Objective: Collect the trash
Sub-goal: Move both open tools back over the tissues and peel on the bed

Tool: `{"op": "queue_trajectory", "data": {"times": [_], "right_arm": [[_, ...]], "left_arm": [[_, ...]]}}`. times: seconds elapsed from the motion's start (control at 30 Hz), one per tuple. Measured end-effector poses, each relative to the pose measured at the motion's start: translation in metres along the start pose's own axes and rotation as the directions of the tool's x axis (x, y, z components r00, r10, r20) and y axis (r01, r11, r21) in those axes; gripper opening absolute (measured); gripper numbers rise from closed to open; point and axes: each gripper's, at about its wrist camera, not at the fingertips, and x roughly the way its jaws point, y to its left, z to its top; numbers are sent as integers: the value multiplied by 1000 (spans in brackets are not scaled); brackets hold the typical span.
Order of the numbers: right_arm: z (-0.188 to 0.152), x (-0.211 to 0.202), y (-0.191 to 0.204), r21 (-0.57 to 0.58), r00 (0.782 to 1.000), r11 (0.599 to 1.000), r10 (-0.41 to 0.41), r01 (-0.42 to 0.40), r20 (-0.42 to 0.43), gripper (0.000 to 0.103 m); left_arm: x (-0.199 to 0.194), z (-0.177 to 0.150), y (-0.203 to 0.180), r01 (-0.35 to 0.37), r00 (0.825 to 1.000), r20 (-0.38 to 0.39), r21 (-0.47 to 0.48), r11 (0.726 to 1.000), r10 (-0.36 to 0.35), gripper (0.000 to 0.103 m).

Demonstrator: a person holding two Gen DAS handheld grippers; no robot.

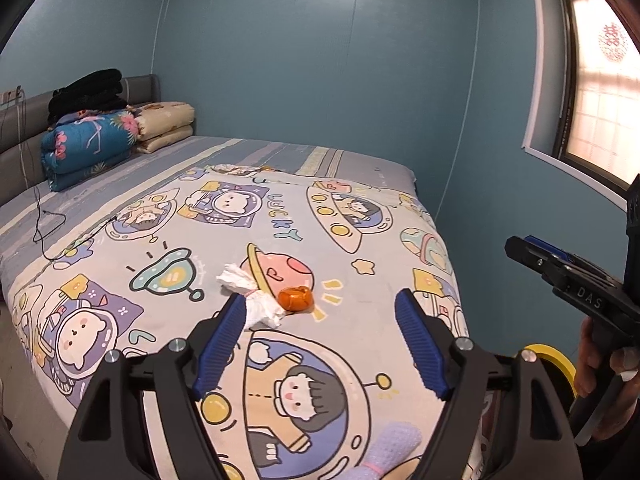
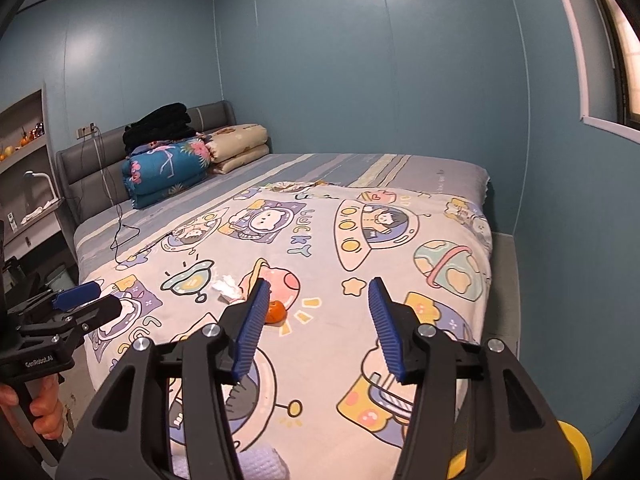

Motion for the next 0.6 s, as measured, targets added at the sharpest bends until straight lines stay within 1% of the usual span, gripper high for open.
{"op": "queue_trajectory", "data": {"times": [0.33, 0.6], "right_arm": [[4, 29, 23, -30, 999, 999, 41, -41, -10, 50], [4, 62, 38, -32, 995, 996, 86, -88, -56, 50]], "left_arm": [[13, 0, 33, -19, 1000, -12, -56, 998, 19, 74], [28, 0, 56, -34, 999, -27, -97, 995, 31, 74]]}}
